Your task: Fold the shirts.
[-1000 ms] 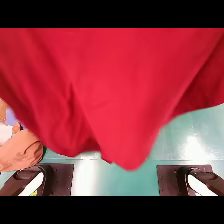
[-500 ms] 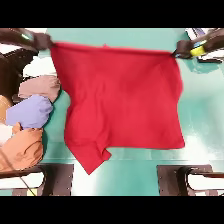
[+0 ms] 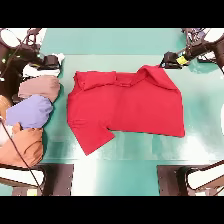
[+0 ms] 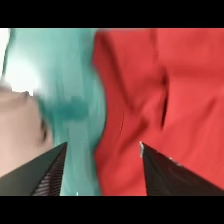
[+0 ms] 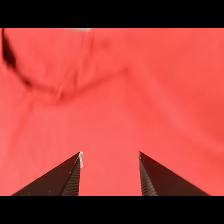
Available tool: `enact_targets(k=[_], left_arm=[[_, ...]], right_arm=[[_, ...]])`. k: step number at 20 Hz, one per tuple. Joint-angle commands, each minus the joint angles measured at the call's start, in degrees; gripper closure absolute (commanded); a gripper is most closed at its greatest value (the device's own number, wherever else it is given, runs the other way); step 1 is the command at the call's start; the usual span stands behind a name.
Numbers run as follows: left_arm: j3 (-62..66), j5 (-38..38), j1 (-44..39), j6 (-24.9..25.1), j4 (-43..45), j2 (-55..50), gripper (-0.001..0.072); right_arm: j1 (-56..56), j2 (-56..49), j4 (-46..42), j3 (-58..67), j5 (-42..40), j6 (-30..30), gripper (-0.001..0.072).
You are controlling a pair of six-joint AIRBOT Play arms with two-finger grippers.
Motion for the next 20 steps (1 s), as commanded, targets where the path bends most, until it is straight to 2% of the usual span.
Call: enact_targets(k=[1, 4, 7, 9, 13, 17, 18, 20], left_arm=[[-8.5, -6.3, 3.8, -0.1, -0.2, 6.6, 0.0168], [-26.4, -5.8, 4.0, 0.9, -0.5, 15.8, 0.0168], [-45.4, 0.5, 4.0, 0.9, -4.0, 23.4, 0.0168], [-53.5, 3.7, 4.0, 1.3, -8.1, 24.6, 0.0168], [-61.2, 11.0, 3.4, 6.8, -18.5, 24.6, 0.0169], [-62.1, 16.5, -1.3, 6.3, -18.6, 24.6, 0.0170], [-62.1, 18.3, -2.7, 6.1, -18.5, 24.6, 0.0202], [-62.1, 21.0, -3.7, 5.0, -18.6, 24.6, 0.0690]], right_arm=[[-1.5, 5.2, 2.7, -6.9, 5.4, -2.0, 0.0302], [-1.9, 14.3, 2.9, -19.6, 3.7, -2.2, 0.0302], [-1.9, 22.3, 2.9, -29.6, 0.5, -2.2, 0.0302], [-1.9, 26.3, 3.0, -34.0, -1.3, -2.2, 0.0302], [-2.4, 31.4, 5.5, -38.7, -2.6, -2.2, 0.0302], [-2.4, 34.1, 5.8, -38.9, -3.2, -2.2, 0.0302], [-2.5, 34.6, 5.6, -38.9, -2.6, -2.2, 0.0302], [-4.0, 34.9, 5.7, -38.9, 0.2, -2.2, 0.0302]])
